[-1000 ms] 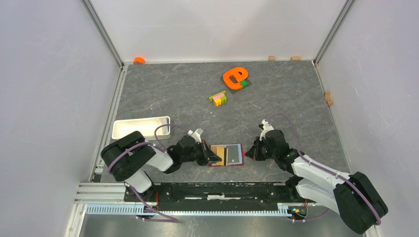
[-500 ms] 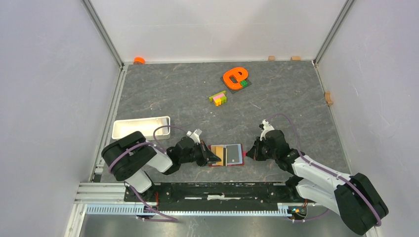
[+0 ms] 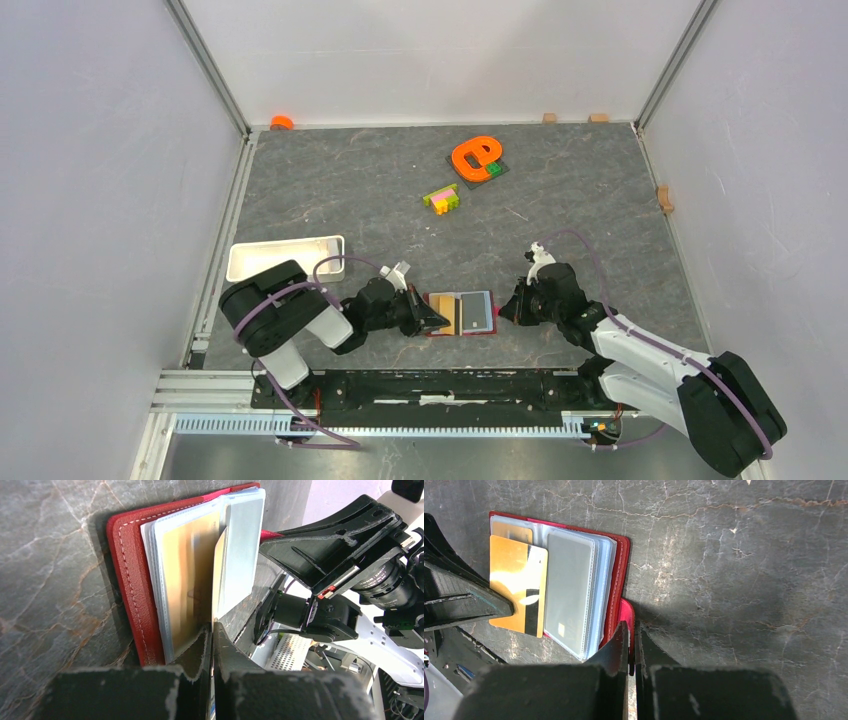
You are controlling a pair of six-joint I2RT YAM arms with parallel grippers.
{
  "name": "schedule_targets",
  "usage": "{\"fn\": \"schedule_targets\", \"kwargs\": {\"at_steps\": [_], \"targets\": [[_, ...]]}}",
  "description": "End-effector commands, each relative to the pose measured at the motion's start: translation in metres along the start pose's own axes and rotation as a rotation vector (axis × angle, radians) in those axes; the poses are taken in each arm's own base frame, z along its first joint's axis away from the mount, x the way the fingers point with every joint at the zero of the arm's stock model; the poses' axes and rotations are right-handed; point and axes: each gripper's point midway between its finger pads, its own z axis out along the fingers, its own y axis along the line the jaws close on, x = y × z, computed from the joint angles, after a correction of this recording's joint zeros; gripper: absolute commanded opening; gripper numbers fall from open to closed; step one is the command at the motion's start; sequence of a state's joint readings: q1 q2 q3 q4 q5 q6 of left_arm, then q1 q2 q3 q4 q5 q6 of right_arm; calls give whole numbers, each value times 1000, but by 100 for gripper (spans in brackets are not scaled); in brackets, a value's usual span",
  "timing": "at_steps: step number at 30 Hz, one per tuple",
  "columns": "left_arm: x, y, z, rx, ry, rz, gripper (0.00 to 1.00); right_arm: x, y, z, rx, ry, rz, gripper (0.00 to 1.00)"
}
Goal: Put the credit cards into the card holder
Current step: Insert the credit card into the card holder.
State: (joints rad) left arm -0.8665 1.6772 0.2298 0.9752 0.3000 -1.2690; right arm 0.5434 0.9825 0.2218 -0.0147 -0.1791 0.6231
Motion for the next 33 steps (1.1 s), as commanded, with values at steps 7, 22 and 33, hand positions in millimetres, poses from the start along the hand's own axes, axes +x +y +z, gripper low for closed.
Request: {"fn": "schedule_targets", "kwargs": {"at_steps": [7,22,33], "targets": [[2,-3,8,2,24,-17,2,2,-8,-1,47,17,-22,0],[-4,1,12,15,-17,-47,2,2,-8,-3,47,14,-23,0],[-14,3,16,35,-76,-35,2,3,-9,-5,47,8,-25,0]]}}
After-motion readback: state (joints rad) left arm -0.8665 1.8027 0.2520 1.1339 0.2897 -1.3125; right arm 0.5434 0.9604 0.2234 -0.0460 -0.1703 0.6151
